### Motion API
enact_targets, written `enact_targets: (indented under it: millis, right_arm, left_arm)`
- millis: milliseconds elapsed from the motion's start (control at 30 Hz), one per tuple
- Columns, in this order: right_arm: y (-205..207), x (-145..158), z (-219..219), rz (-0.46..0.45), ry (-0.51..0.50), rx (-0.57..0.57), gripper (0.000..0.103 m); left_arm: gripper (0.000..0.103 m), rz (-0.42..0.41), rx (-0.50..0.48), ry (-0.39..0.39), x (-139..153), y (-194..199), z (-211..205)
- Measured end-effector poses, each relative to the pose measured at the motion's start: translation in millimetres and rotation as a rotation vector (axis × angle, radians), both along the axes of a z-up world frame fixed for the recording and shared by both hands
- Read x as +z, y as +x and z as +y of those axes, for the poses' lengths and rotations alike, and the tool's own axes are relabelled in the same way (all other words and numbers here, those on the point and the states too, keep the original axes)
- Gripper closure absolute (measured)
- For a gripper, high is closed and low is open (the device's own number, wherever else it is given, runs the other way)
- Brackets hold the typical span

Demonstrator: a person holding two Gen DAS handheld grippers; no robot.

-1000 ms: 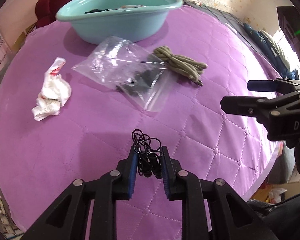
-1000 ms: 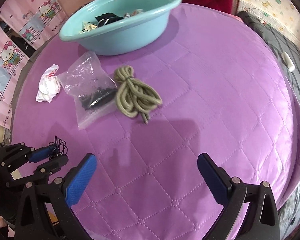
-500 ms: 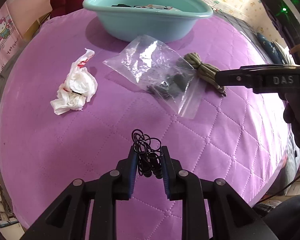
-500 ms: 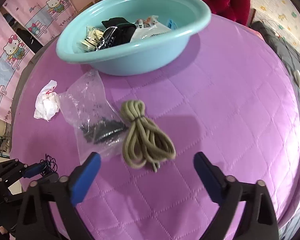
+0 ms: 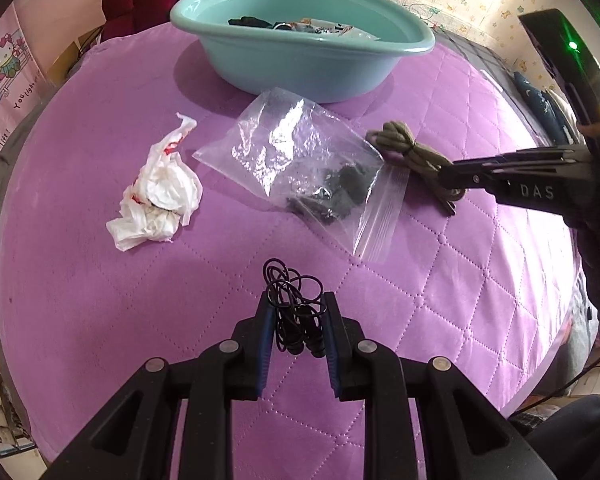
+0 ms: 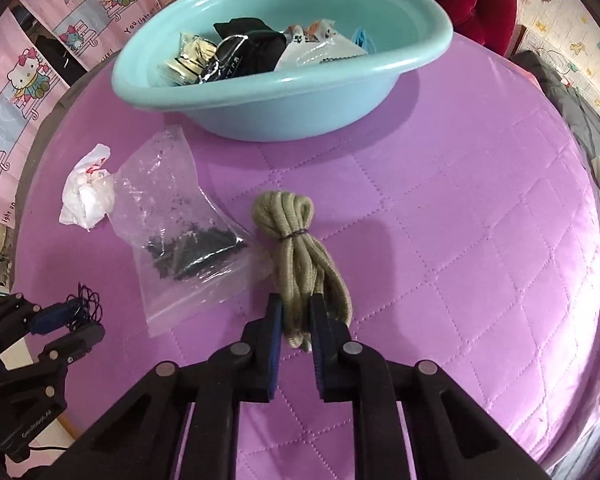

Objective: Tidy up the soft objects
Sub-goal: 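Carry the earphones in the left tool and rope in the right tool over the basin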

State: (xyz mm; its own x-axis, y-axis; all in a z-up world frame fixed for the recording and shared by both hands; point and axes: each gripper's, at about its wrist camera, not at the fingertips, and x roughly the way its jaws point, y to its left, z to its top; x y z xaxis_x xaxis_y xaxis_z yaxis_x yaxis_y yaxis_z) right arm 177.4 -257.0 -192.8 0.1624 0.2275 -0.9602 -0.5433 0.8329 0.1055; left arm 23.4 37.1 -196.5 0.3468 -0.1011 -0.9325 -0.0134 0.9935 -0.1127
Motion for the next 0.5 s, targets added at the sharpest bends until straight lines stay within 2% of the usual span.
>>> enact_targets:
  millis: [500]
  right_arm:
    - [-48.8,35.7,-15.7,-0.034,0.024,-0.043,0.091]
  left_arm:
    - [0.078,-0.074,-0.069,0.004,23.1,1.6,-12.7]
